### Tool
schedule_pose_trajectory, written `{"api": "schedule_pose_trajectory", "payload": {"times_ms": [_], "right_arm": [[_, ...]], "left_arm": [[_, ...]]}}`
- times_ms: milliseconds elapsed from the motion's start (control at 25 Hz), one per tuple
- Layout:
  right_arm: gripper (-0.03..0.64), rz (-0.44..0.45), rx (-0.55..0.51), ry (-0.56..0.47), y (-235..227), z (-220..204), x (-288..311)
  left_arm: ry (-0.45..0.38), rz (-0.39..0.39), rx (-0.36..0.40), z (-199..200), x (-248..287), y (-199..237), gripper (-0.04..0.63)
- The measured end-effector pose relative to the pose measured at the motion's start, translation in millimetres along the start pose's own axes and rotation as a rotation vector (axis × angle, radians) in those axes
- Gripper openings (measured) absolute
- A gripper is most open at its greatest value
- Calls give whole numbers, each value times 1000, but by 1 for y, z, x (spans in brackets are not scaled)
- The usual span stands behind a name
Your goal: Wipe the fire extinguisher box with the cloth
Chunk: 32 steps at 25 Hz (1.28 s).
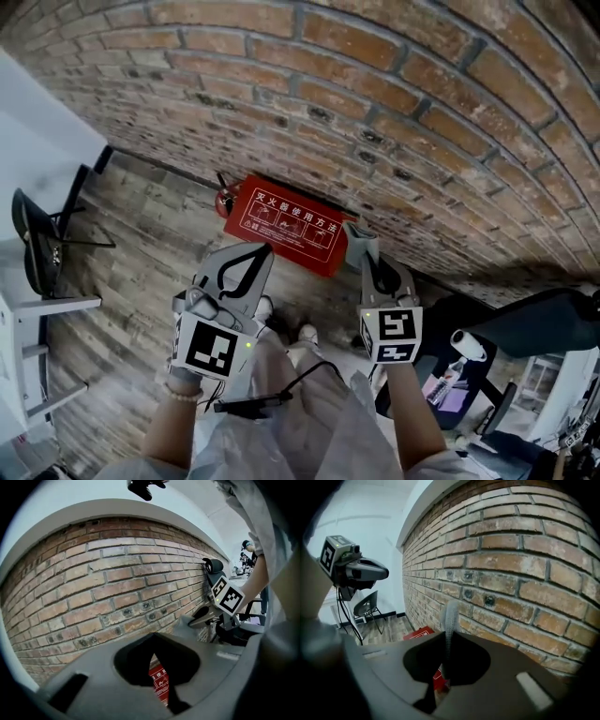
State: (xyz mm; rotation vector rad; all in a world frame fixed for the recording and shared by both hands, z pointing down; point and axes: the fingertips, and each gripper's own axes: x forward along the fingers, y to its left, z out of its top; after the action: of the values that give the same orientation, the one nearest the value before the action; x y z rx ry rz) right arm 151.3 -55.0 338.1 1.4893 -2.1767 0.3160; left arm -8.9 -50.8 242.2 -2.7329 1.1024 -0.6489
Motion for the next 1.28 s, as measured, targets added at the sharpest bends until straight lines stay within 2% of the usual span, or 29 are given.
{"api": "schedule_pose_trajectory", "payload": {"times_ms": [360,560,760,1000,1280], "right_arm": [[18,-4,-58,-91,2,58,-45],[18,11,-75,-129,6,81,-64],[18,5,-90,-171,8,105,-76],[18,9,-139,-197,14,122,-81],[18,2,-148,-214,16,131,-85]], "left_arm": [[-30,31,40,42,-27,11,-3],[-56,45,30,59,-39,12,-3],[-92,92,35,77,-52,21,-3],[-117,111,49,87,-60,27,-3],[-129,126,51,89,-64,28,-3]]}}
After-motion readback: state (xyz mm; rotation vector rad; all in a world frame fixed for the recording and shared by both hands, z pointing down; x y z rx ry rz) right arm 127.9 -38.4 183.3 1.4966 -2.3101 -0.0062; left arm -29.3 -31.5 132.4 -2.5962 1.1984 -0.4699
